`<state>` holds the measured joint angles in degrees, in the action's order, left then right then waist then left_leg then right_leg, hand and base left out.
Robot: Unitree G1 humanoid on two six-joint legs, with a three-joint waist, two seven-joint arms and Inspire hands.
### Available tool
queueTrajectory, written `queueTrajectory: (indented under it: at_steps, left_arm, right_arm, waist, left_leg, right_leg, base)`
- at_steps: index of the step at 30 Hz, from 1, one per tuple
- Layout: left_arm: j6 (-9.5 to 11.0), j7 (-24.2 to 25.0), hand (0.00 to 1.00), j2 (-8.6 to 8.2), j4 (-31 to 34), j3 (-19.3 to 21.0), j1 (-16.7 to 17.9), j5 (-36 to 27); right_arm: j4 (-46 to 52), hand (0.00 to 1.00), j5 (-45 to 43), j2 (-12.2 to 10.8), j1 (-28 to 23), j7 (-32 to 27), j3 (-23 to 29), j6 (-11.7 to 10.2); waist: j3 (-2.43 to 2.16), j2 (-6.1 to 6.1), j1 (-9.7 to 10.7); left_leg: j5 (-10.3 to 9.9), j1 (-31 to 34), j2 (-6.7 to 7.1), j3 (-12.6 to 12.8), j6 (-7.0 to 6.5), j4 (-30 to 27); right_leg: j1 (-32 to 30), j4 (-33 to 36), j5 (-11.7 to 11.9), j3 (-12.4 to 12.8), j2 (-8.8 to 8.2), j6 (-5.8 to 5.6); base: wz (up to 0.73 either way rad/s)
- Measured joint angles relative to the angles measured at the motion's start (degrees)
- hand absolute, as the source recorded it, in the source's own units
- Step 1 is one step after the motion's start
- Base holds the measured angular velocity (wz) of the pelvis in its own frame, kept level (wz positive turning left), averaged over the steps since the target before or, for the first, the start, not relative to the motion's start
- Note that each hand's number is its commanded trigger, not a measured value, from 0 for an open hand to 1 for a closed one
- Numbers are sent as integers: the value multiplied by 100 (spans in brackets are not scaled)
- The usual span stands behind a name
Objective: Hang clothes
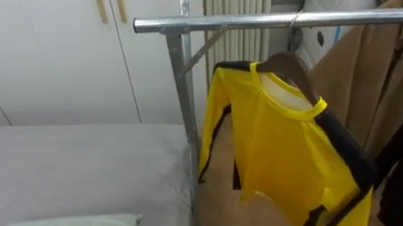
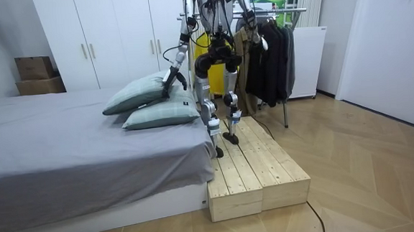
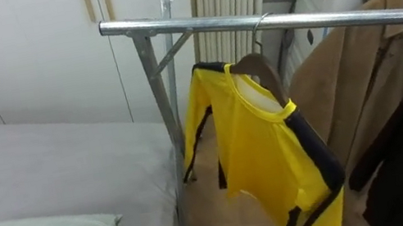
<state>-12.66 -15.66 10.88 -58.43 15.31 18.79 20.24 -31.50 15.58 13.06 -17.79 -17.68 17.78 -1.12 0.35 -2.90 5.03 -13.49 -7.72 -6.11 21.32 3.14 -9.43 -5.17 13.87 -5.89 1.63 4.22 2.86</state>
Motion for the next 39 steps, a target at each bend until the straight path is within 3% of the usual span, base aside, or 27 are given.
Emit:
queueTrajectory:
  at_steps: [4,7,17,23,31,39]
  left_arm:
    - [62,3,0,-13,-54,-26,-6,-95]
    - [128,50,0,-13,-157,-26,-24,-109]
    - [190,123,0,-20,-609,-368,-309,-217]
    - [204,124,0,-148,-699,-372,-419,-218]
    - [347,277,0,-156,-737,-553,-534,-394]
    - [958,557,0,-175,-879,-1001,-1015,-750]
  right_arm:
    - [-964,0,8,-303,-163,469,-126,51]
    - [-1445,0,85,-400,-138,896,-146,41]
    - [-2821,0,449,-463,10,2178,-986,45]
    - [-3116,0,687,-538,102,2560,-996,36]
    - [-3373,0,700,-568,242,2748,-972,-9]
    - [-3355,0,644,-575,426,2774,-1031,-24]
  waist:
    - [8,16,104]
    - [-4,22,116]
    - [-3,80,114]
    - [2,235,110]
    - [-2,240,120]
    - [-3,246,92]
  left_leg:
    - [-24,-62,-4,70,8,12]
    - [-60,-93,-15,186,13,-6]
    - [-88,-93,-4,213,-3,-29]
    - [-92,-69,2,207,0,-8]
    - [-91,4,8,191,0,-16]
    - [-90,-25,21,201,-3,-2]
  right_leg:
    - [0,73,-34,173,51,2]
    - [-23,112,-35,288,93,0]
    - [-35,83,-16,263,78,-24]
    - [-101,78,-30,298,93,-34]
    - [-177,78,-33,299,82,-30]
    - [-171,88,-29,289,79,-37]
  base:
    - [-13]
    - [-18]
    - [-2]
    - [-2]
    - [0]
    - [-2]
